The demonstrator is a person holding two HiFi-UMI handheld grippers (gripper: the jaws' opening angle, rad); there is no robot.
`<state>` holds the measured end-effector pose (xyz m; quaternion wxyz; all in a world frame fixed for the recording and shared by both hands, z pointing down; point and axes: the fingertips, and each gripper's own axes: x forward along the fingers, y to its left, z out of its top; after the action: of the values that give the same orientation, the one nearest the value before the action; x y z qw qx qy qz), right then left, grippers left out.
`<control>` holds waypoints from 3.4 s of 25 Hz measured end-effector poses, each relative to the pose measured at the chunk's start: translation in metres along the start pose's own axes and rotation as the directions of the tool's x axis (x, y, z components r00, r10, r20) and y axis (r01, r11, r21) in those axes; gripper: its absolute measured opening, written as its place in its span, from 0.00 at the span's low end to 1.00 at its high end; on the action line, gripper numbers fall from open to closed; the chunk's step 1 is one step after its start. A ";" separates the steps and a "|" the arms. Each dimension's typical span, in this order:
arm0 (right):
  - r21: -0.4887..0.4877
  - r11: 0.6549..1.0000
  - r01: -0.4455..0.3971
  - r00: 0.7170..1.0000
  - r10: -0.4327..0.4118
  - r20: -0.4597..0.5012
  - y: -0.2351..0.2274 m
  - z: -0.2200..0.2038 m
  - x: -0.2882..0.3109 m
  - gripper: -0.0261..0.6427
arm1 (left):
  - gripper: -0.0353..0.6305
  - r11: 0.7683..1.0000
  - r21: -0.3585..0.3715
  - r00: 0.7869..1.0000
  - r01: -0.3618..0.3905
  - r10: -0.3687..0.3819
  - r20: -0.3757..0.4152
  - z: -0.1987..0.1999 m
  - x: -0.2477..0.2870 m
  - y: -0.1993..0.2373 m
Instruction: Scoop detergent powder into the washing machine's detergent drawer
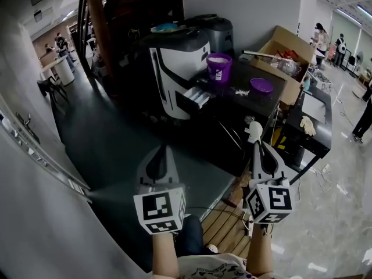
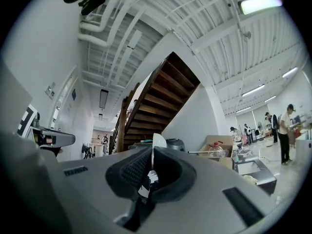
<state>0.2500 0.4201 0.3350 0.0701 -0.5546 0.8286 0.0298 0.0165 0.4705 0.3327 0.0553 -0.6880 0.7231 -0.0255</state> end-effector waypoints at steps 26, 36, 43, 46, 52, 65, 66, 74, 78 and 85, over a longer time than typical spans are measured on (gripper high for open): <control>0.008 0.999 0.034 0.998 -0.033 -0.057 0.031 -0.023 0.209 0.07 | 0.06 0.998 -0.020 0.995 0.067 -0.068 -0.069 -0.022 0.197 0.088; -0.009 0.994 0.110 0.990 -0.111 -0.084 0.059 0.006 0.303 0.07 | 0.06 0.991 -0.027 0.988 0.134 -0.136 -0.077 0.014 0.291 0.152; -0.036 0.987 0.157 0.983 -0.160 -0.087 0.061 0.026 0.327 0.07 | 0.06 0.982 -0.056 0.979 0.182 -0.186 -0.078 0.026 0.324 0.161; -0.040 0.984 0.173 0.980 -0.176 -0.090 0.056 0.028 0.332 0.07 | 0.06 0.978 -0.064 0.976 0.198 -0.203 -0.078 0.026 0.332 0.159; -0.033 0.980 0.196 0.975 -0.198 -0.096 0.047 0.026 0.344 0.07 | 0.06 0.974 -0.070 0.971 0.215 -0.221 -0.088 0.023 0.348 0.155; -0.005 0.987 0.162 0.982 -0.162 -0.092 -0.001 0.008 0.421 0.07 | 0.06 0.981 -0.046 0.977 0.189 -0.193 -0.088 0.019 0.430 0.136; -0.002 0.988 0.157 0.984 -0.157 -0.089 -0.007 0.007 0.431 0.07 | 0.06 0.982 -0.042 0.979 0.184 -0.187 -0.086 0.020 0.440 0.134; 0.005 0.996 0.095 0.992 -0.094 -0.086 -0.058 0.007 0.521 0.07 | 0.06 0.992 -0.028 0.988 0.125 -0.128 -0.092 0.029 0.528 0.118; -0.003 0.998 0.063 0.993 -0.063 -0.099 -0.084 0.004 0.560 0.07 | 0.06 0.994 -0.027 0.990 0.110 -0.112 -0.089 0.033 0.572 0.105; 0.011 1.000 0.019 0.988 -0.017 -0.153 -0.120 -0.017 0.609 0.07 | 0.06 0.995 -0.022 0.989 0.098 -0.100 -0.106 0.028 0.626 0.081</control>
<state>0.1314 -0.1849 0.2646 0.0102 -0.5624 0.8266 -0.0186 -0.0900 -0.1492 0.2678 0.0094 -0.7213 0.6901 -0.0591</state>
